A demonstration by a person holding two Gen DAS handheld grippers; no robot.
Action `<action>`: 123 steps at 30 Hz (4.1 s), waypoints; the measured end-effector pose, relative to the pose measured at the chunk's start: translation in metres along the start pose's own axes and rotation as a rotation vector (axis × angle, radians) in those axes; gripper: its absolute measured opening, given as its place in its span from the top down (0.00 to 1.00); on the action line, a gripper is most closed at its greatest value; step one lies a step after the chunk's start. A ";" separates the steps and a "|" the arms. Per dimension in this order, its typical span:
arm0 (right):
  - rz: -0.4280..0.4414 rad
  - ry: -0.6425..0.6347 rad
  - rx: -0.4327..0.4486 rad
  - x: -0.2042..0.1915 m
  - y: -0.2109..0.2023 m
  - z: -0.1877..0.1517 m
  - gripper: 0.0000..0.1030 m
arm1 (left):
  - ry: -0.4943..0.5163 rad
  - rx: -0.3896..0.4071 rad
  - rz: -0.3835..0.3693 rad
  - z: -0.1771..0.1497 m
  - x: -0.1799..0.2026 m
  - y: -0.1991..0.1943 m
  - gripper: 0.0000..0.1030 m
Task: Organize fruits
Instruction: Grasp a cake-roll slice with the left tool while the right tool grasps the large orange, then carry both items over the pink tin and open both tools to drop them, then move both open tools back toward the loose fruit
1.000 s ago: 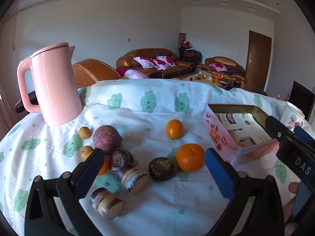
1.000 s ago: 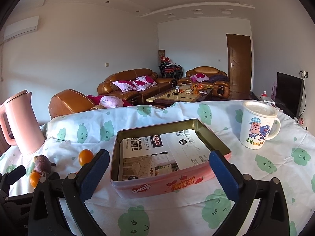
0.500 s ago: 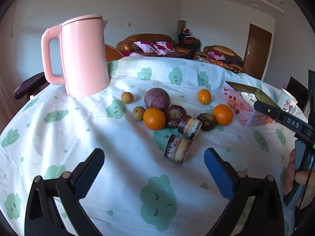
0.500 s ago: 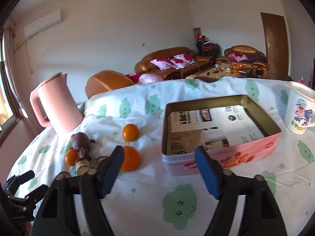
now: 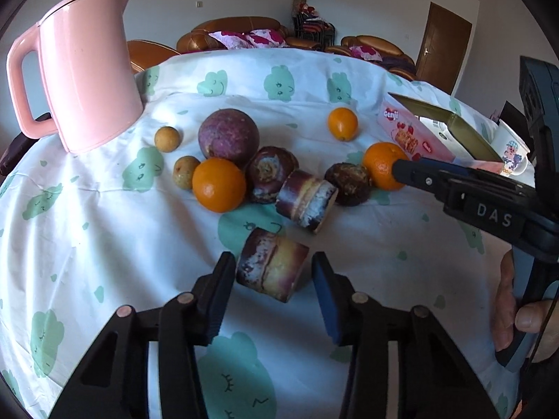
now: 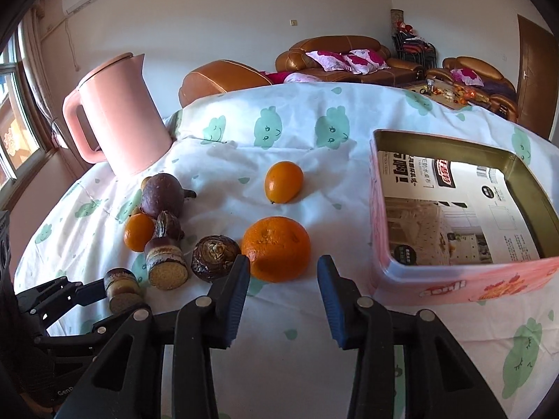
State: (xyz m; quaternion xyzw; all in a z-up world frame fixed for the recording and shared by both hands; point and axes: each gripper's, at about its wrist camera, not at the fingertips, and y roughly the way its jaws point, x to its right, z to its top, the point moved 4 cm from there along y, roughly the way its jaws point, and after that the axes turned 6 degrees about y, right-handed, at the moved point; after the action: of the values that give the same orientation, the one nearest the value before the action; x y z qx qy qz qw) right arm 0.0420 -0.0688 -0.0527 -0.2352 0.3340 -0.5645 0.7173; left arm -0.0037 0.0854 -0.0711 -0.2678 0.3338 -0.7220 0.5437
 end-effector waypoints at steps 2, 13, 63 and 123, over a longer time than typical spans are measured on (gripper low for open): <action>0.010 -0.009 -0.008 -0.005 0.007 0.005 0.59 | -0.010 0.002 -0.020 0.001 -0.002 0.000 0.62; 0.109 0.040 -0.021 0.006 0.010 0.011 0.57 | -0.051 0.126 -0.017 0.003 -0.015 -0.027 0.62; -0.150 0.284 0.131 0.196 -0.041 0.043 0.52 | 0.174 0.151 -0.107 0.138 0.192 0.084 0.62; -0.110 0.127 0.349 0.061 -0.068 0.007 0.26 | 0.007 0.253 0.251 0.077 -0.017 -0.004 0.00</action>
State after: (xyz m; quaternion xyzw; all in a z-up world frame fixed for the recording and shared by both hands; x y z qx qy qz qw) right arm 0.0107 -0.1453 -0.0125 -0.0890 0.2620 -0.6659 0.6928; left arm 0.0560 0.0881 -0.0202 -0.1511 0.2727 -0.6857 0.6578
